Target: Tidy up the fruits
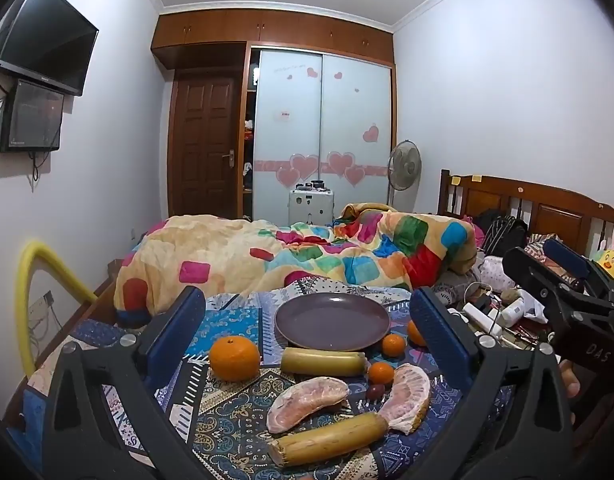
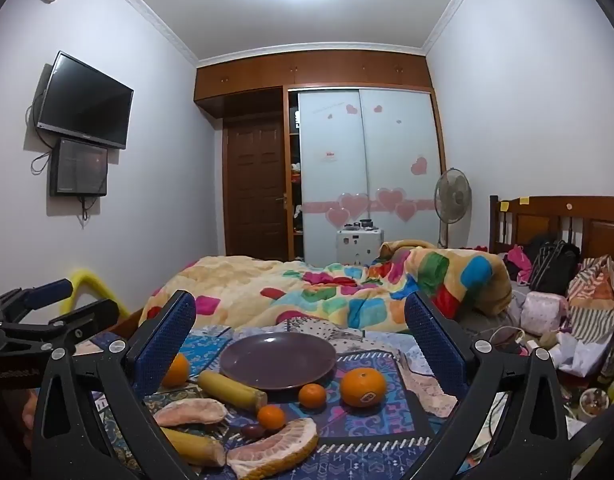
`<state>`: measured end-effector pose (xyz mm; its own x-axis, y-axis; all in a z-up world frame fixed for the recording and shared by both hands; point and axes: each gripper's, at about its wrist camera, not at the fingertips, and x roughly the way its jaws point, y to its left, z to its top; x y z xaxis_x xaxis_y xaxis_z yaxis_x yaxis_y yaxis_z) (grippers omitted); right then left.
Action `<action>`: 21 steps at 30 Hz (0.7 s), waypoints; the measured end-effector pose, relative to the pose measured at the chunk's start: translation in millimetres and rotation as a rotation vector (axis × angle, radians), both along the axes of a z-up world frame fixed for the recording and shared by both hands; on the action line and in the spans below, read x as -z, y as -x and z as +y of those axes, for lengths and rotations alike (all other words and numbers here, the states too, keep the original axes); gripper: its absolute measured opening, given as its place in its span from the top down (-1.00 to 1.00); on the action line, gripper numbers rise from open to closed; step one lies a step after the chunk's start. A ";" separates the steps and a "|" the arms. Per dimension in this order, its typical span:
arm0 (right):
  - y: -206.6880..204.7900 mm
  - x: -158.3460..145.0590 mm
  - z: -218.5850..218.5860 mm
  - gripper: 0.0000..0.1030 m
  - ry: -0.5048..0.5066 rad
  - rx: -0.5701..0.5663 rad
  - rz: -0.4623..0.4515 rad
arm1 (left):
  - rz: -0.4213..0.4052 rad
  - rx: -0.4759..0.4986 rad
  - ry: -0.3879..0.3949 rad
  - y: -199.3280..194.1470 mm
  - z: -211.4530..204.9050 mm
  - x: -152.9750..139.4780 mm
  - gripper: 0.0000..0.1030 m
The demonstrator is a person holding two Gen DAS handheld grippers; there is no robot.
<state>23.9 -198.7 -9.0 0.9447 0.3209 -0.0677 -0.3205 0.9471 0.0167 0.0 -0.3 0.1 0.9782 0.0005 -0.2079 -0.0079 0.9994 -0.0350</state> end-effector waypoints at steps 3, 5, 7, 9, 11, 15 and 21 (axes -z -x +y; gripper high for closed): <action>0.2 -1.6 0.5 -1.00 0.001 -0.002 -0.001 | 0.000 -0.007 0.012 0.7 1.6 0.2 -1.00; 1.0 -2.9 0.2 -1.00 0.002 -0.005 0.002 | -0.003 -0.011 0.014 5.7 3.1 8.0 -1.00; 0.9 0.7 4.2 -1.00 0.004 -0.007 0.001 | 0.000 -0.016 0.014 0.3 7.8 12.4 -1.00; -3.1 4.4 10.2 -1.00 0.009 -0.009 0.003 | -0.002 -0.020 0.011 -1.3 9.9 18.6 -1.00; -2.8 9.0 13.3 -1.00 0.012 -0.010 0.004 | 0.006 -0.029 0.021 -5.3 12.3 20.1 -1.00; -5.1 8.3 14.9 -1.00 0.023 -0.031 0.022 | 0.008 -0.028 0.027 -3.4 13.5 18.1 -1.00; -4.2 7.0 15.5 -1.00 0.023 -0.033 0.033 | 0.013 -0.028 0.031 -3.9 16.4 13.7 -1.00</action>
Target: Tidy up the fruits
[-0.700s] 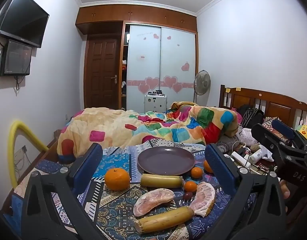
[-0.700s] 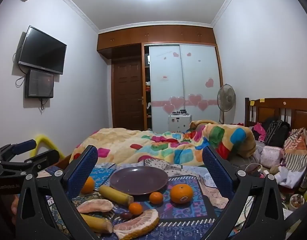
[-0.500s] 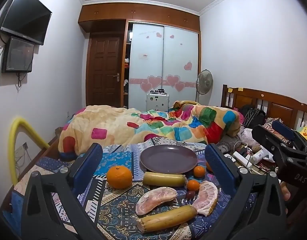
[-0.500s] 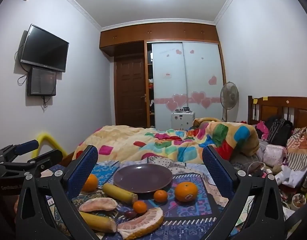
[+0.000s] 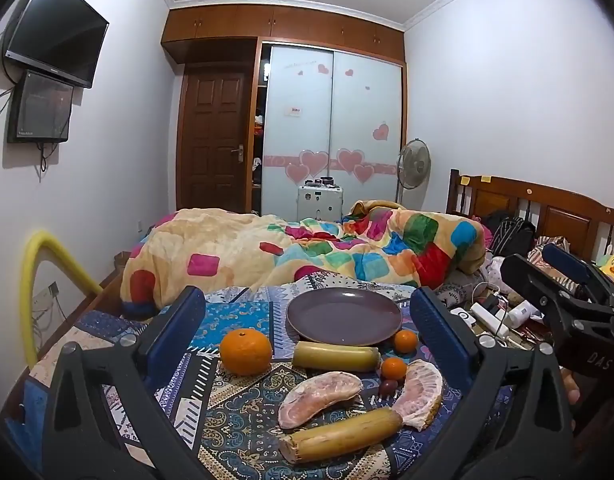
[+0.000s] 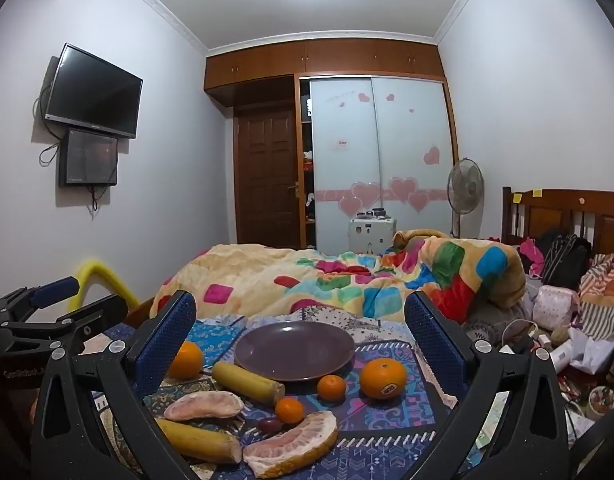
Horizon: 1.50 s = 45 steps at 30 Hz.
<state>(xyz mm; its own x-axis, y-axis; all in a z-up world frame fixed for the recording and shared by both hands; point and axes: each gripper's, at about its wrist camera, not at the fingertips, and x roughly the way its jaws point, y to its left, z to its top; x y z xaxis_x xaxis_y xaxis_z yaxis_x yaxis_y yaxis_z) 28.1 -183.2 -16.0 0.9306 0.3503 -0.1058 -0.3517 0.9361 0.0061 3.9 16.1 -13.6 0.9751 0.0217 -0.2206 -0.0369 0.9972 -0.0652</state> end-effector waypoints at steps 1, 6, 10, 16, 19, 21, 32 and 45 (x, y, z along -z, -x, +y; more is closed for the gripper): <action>0.9 0.3 0.3 -1.00 0.000 0.001 0.000 | 0.000 -0.001 -0.001 -0.2 0.6 0.9 -1.00; -1.2 0.4 -1.0 -1.00 0.000 -0.002 0.006 | 0.004 0.006 0.005 2.1 3.2 -0.7 -1.00; -1.4 1.0 -1.2 -1.00 -0.002 -0.003 0.008 | 0.003 0.004 0.000 1.8 3.3 -2.6 -1.00; -2.4 1.5 -0.4 -1.00 -0.003 -0.001 0.018 | 0.004 -0.005 -0.009 2.0 2.1 -2.6 -1.00; -3.6 1.0 -0.7 -1.00 -0.006 -0.004 0.024 | 0.008 -0.005 -0.013 0.8 0.2 -1.8 -1.00; -3.6 1.1 -0.4 -1.00 -0.005 -0.002 0.023 | 0.010 -0.005 -0.016 0.6 -0.5 -1.9 -1.00; -3.5 0.9 -0.7 -1.00 -0.005 -0.003 0.024 | 0.011 -0.005 -0.016 -0.5 -0.7 -4.1 -1.00; -4.0 0.0 -1.0 -1.00 -0.007 -0.005 0.024 | 0.011 -0.006 -0.018 -0.4 -1.2 -3.8 -1.00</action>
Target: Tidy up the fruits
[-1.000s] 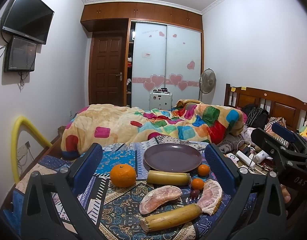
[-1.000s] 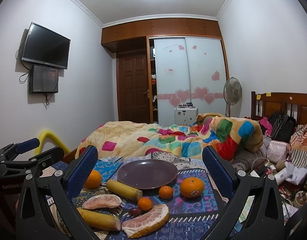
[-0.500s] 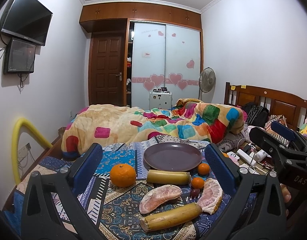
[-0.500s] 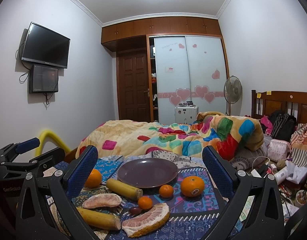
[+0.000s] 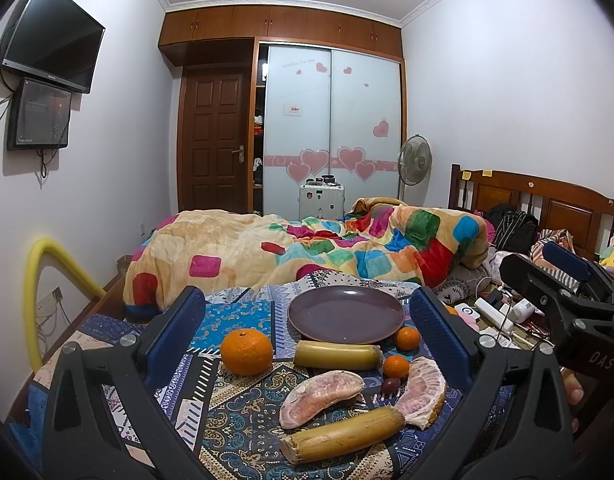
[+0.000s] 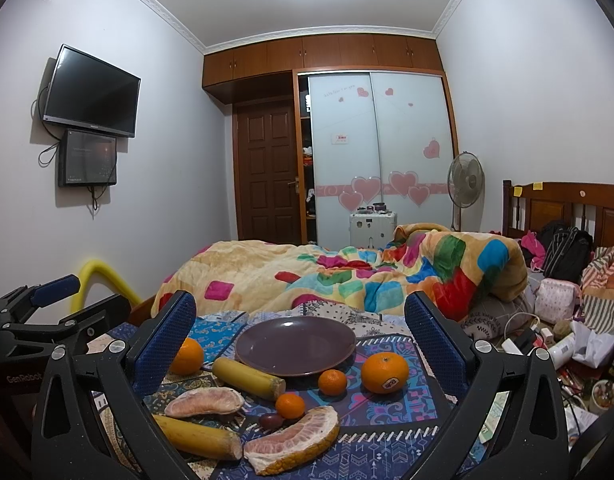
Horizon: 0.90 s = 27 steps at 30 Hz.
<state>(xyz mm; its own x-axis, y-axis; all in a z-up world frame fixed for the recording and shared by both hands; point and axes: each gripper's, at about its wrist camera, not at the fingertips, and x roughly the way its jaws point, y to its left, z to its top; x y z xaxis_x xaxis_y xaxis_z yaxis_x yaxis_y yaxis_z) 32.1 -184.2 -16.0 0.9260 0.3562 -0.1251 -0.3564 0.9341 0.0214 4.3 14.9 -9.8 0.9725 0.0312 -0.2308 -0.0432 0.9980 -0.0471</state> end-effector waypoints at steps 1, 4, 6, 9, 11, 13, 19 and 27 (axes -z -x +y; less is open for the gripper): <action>0.0 -0.4 0.0 -1.00 0.001 0.000 0.001 | 0.000 0.001 0.000 -0.1 0.0 -0.1 -1.00; 0.1 -0.2 0.9 -1.00 0.001 0.000 0.000 | 0.000 0.001 -0.001 -1.4 -0.4 0.8 -1.00; 0.0 -0.6 0.6 -1.00 0.002 0.001 0.001 | 0.000 0.001 -0.002 -1.1 -0.8 0.8 -1.00; 0.2 -0.3 0.4 -1.00 0.001 0.001 0.000 | 0.000 0.001 -0.002 -1.0 -0.9 1.0 -1.00; -0.3 -0.8 0.6 -1.00 0.000 0.000 0.002 | 0.000 0.000 -0.001 -0.9 -1.2 1.3 -1.00; 0.3 -0.5 0.5 -1.00 0.001 0.000 0.000 | 0.000 -0.001 -0.002 -0.9 -1.3 1.4 -1.00; 0.6 -0.7 1.4 -1.00 0.001 -0.001 0.000 | -0.001 -0.002 -0.005 -1.5 0.1 0.3 -1.00; 0.9 -0.3 0.1 -1.00 0.000 0.003 0.002 | 0.003 -0.003 -0.013 -3.5 4.6 1.0 -1.00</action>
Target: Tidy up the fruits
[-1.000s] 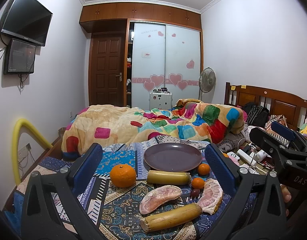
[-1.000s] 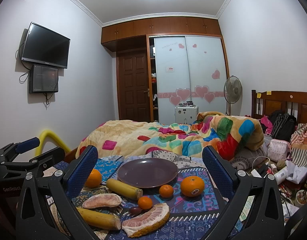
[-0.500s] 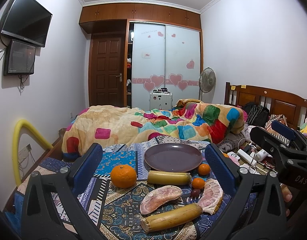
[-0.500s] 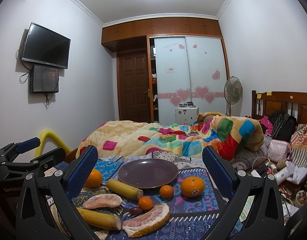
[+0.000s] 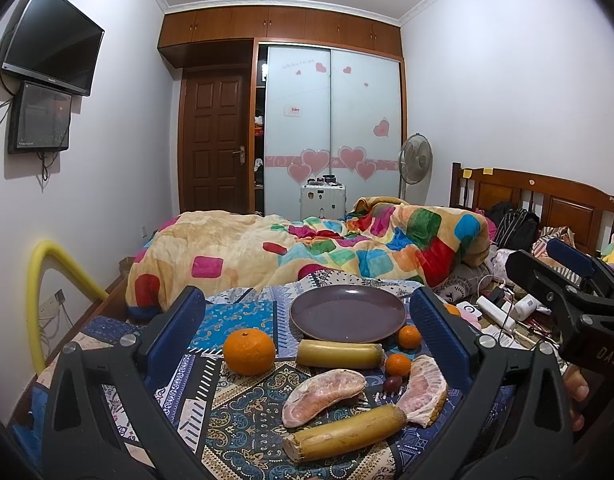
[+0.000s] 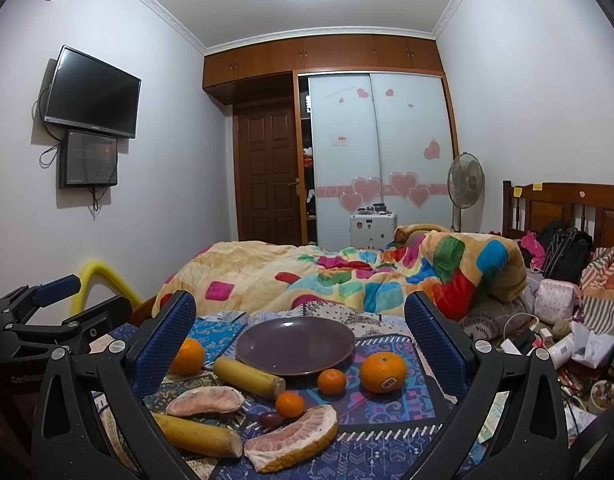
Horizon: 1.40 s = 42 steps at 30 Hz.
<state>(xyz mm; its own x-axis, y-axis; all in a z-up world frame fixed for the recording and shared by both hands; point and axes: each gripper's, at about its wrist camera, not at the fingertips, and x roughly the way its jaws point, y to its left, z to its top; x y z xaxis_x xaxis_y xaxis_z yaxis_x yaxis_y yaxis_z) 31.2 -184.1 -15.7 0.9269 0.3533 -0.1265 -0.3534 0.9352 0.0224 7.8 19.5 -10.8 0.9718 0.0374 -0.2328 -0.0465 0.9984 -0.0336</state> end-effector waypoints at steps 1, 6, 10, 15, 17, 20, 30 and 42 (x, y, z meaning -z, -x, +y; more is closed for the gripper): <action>-0.7 0.6 0.0 -1.00 0.001 0.003 0.001 | 0.001 -0.001 -0.001 0.9 -1.3 0.9 -1.00; -16.9 6.7 -7.1 -1.00 0.036 0.027 0.044 | 0.067 0.003 -0.011 -15.4 7.3 8.3 -1.00; -37.5 14.2 -16.0 -1.00 0.098 0.062 0.087 | 0.161 0.006 -0.001 -41.9 21.5 19.2 -1.00; -69.1 30.7 -26.2 -1.00 0.172 0.098 0.172 | 0.265 -0.012 0.017 -74.1 42.1 34.6 -1.00; -81.6 37.8 -29.6 -1.00 0.206 0.105 0.209 | 0.301 -0.028 0.008 -88.7 47.9 40.8 -1.00; -100.4 46.8 -37.1 -1.00 0.235 0.114 0.265 | 0.344 -0.044 -0.014 -105.6 55.5 51.6 -1.00; -159.2 77.5 -49.1 -1.00 0.258 0.103 0.464 | 0.491 -0.025 -0.027 -153.5 72.1 89.8 -0.91; -187.9 89.9 -38.3 -0.85 0.294 -0.021 0.620 | 0.620 0.029 0.020 -186.3 74.2 117.8 -0.54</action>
<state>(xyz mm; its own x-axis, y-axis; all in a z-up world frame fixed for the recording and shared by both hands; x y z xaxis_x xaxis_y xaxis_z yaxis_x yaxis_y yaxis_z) 219.1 -222.4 -105.6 0.6460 0.2401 -0.7246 -0.3752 0.9265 -0.0275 194.1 93.7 -128.6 0.6560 0.0029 -0.7547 -0.0366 0.9989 -0.0280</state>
